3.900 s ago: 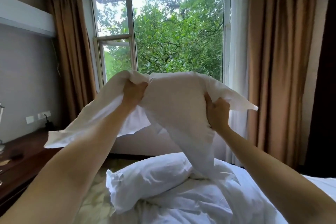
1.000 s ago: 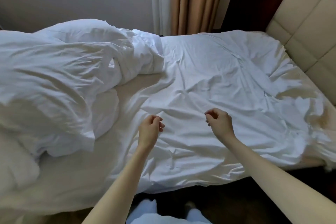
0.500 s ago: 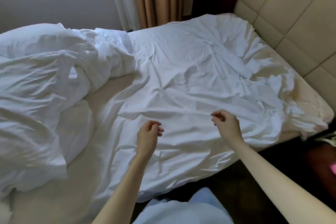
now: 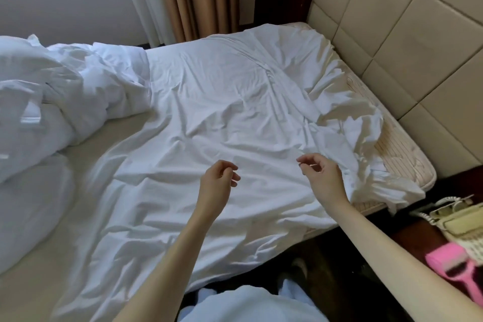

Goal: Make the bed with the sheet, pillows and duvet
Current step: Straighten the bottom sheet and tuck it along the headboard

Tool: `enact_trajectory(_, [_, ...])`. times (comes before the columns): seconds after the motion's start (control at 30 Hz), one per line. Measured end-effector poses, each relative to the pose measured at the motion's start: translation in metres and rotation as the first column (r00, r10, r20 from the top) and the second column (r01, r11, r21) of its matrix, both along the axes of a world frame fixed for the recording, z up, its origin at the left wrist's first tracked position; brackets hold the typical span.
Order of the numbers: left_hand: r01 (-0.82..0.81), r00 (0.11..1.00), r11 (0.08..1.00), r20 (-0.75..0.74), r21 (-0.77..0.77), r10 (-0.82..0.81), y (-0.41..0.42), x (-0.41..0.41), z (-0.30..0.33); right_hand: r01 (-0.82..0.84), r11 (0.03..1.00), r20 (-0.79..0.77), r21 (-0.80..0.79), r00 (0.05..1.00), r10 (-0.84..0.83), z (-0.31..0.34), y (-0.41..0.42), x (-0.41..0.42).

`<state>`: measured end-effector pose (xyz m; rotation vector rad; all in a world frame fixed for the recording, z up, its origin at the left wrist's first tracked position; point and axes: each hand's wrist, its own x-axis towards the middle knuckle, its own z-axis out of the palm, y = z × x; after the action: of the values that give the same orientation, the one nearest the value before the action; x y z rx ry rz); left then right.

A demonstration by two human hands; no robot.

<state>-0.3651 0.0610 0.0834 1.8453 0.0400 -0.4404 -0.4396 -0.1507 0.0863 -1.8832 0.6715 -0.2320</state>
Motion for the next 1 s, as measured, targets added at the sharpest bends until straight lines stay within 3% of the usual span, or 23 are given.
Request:
enact_trajectory(0.23, [-0.069,0.997,0.995,-0.042,0.071,0.072,-0.09,-0.038,-0.018,-0.071,0.997,-0.085,0.029,0.994,0.074,-0.022,-0.111,-0.021])
enact_trajectory(0.57, [-0.231,0.964,0.972,-0.121,0.045,0.235,-0.158,-0.053,-0.039,0.036,0.988,-0.118,0.153,0.993,-0.018,-0.047,-0.191,-0.012])
enact_trajectory(1.0, [-0.069,0.977,0.998,-0.201,0.001,0.068,-0.26,0.013,-0.07,0.151,0.988,-0.226,0.012,0.963,-0.144,-0.069,-0.278,0.019])
